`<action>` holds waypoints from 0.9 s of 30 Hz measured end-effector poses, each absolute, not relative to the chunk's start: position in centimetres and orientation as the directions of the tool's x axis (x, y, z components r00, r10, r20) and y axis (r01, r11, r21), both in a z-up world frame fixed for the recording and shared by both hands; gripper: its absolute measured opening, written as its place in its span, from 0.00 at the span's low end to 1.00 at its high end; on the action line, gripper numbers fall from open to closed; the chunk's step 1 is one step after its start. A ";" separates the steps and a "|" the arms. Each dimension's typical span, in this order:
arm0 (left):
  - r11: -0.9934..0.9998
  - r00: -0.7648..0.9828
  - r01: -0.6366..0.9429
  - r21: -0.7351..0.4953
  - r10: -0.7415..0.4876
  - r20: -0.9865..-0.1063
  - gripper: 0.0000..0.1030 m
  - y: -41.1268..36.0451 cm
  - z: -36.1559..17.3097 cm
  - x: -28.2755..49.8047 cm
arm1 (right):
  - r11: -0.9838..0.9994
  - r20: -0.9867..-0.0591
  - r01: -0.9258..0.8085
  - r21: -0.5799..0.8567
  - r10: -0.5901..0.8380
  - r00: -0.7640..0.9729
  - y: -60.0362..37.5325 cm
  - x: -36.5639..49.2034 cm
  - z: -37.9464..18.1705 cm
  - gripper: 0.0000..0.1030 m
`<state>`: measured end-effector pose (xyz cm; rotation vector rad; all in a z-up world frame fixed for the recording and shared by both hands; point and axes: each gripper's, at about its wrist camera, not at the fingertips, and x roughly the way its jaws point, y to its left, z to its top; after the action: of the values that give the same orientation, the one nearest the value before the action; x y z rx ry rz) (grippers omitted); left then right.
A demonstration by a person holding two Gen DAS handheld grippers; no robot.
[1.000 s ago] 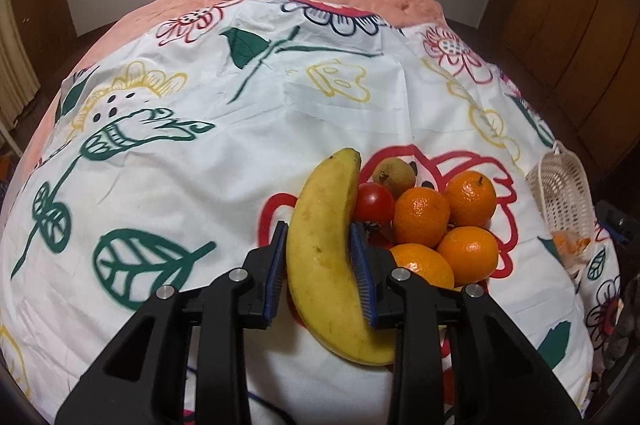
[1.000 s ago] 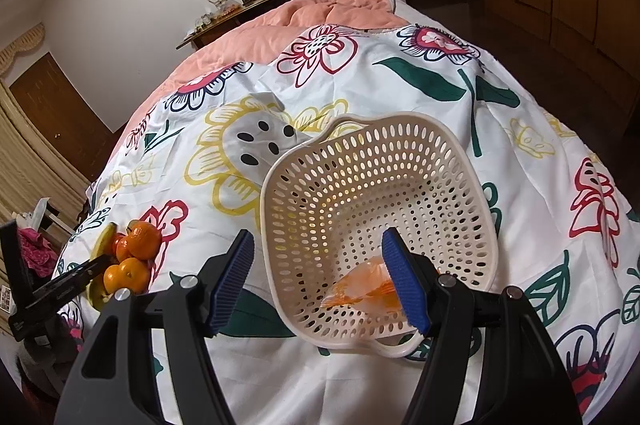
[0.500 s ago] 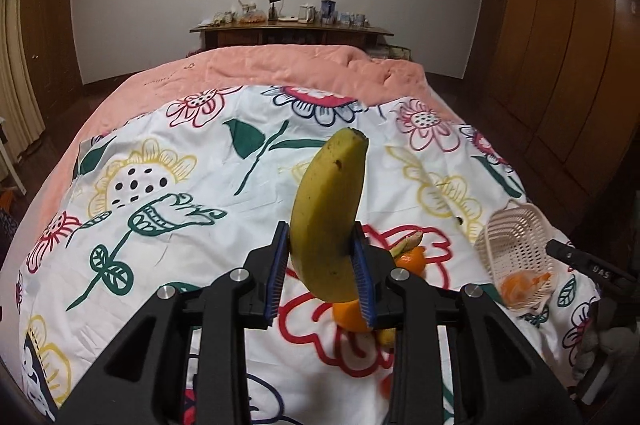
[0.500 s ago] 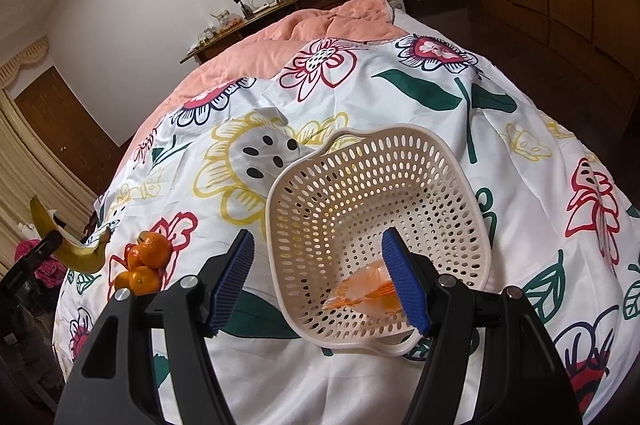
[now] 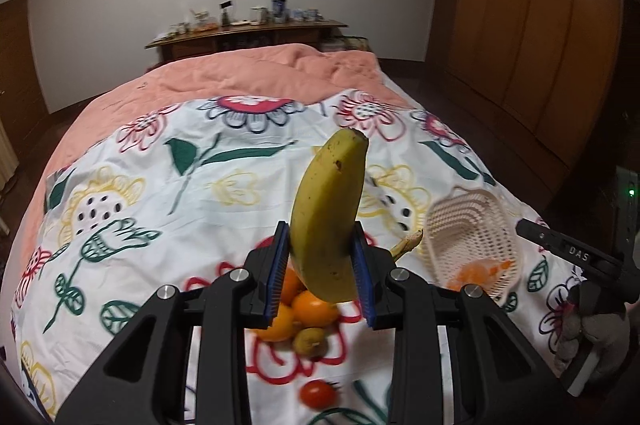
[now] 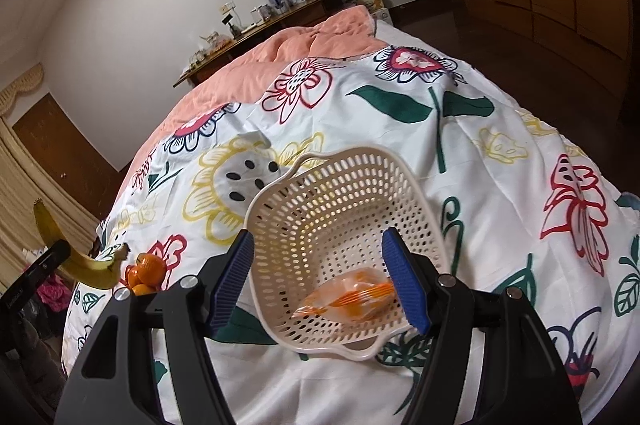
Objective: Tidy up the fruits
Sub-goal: 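Carry the banana into the white basket with the left tool and release it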
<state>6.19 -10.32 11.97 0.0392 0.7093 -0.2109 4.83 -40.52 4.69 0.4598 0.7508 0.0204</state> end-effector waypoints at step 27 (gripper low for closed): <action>0.891 0.576 0.454 -0.006 -0.298 -0.762 0.30 -25.9 6.9 10.6 | 0.861 -0.651 0.210 0.464 0.170 0.740 -45.1 4.1 2.6 0.65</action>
<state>10.62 -25.88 6.89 0.1982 0.8506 -0.4433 4.09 -45.09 2.60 0.5465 0.7476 -0.0232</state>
